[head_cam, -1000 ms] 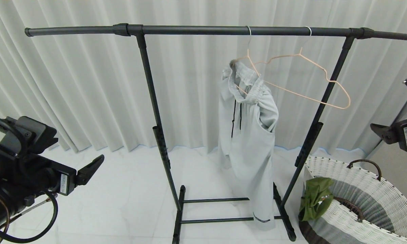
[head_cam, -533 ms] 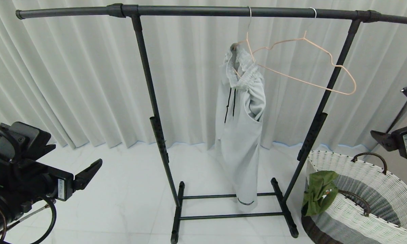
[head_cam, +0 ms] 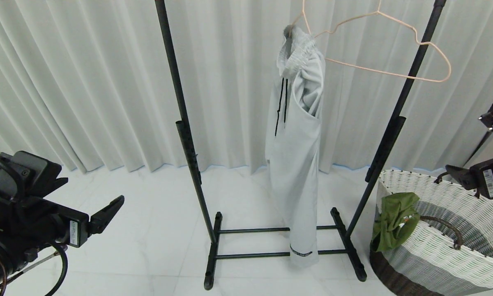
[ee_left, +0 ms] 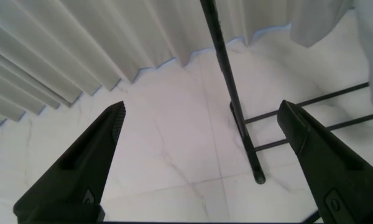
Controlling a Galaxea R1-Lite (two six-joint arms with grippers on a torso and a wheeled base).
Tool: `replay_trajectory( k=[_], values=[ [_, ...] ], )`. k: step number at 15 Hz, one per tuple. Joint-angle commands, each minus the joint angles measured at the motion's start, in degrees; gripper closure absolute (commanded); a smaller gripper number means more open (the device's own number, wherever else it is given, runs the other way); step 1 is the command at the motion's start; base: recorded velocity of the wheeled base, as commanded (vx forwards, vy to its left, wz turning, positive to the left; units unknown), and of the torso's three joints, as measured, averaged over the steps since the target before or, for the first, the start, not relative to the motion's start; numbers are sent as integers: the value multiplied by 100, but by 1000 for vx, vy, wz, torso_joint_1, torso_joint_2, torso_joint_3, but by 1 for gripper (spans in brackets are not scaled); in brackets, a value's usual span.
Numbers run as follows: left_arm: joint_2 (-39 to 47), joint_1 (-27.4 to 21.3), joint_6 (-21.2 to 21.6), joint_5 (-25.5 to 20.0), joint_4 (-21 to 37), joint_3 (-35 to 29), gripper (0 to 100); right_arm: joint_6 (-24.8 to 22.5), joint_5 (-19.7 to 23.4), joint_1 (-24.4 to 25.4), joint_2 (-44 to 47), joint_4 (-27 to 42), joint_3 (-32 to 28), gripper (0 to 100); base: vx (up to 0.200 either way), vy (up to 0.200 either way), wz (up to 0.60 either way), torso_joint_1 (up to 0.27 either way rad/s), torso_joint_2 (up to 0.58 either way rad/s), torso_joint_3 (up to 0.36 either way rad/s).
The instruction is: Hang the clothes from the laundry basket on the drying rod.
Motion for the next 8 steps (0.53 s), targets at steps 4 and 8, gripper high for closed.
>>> replay_trajectory(
  k=[4, 8],
  values=[
    [-21, 9, 32, 19, -3, 83, 0, -21, -9, 0, 8, -4, 107, 0, 0, 0, 0, -123, 438, 308],
    [-197, -9, 155, 1, -3, 250, 0, -135, -1, -9, -18, -4, 142, 0, 0, 0, 0, -29, 113, 76]
  ],
)
